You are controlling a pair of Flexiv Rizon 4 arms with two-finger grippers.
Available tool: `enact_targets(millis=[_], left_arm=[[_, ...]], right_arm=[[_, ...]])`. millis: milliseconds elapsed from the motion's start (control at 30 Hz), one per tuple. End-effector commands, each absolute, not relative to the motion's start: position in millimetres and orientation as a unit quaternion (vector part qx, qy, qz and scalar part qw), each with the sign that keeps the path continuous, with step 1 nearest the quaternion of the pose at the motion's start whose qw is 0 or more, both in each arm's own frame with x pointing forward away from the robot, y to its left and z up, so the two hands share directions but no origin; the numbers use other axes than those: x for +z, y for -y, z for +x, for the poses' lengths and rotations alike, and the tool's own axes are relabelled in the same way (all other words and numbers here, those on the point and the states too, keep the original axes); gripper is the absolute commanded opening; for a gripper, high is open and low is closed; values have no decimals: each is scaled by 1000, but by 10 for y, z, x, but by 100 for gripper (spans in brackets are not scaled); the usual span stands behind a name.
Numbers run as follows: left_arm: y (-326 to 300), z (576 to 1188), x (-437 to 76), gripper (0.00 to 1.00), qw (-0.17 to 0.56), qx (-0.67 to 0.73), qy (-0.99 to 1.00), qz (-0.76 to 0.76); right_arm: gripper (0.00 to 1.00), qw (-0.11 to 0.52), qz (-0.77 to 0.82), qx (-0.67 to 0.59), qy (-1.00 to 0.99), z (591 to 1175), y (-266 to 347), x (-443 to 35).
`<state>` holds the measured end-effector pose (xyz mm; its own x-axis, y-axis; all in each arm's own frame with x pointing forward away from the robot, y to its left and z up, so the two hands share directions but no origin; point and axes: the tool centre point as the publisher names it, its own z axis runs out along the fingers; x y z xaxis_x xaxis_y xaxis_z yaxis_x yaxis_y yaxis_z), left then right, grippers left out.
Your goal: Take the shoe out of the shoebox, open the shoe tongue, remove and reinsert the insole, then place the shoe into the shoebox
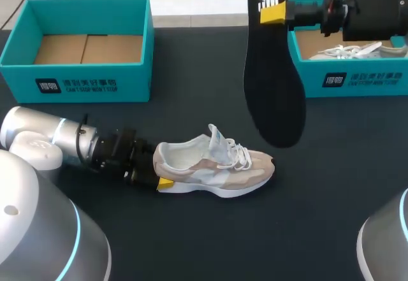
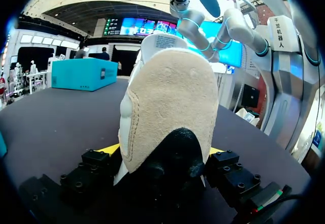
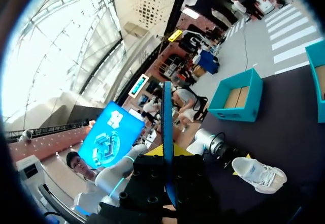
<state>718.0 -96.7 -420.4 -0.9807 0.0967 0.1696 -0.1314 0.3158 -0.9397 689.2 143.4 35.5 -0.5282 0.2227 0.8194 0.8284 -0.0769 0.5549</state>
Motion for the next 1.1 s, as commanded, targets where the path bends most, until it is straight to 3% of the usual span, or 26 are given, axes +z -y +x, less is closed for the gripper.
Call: enact_targets(millis=[33, 700, 1100], left_arm=[[980, 7183, -4266, 0, 97, 585, 805, 12], [980, 7183, -4266, 0, 97, 585, 805, 12], [980, 7183, -4266, 0, 97, 585, 805, 12]], right_arm=[[0, 247, -421, -604, 630, 6832, -1436, 377], [0, 270, -426, -588, 632, 6531, -1498, 328], [0, 253, -421, -596, 635, 6468, -1521, 350]])
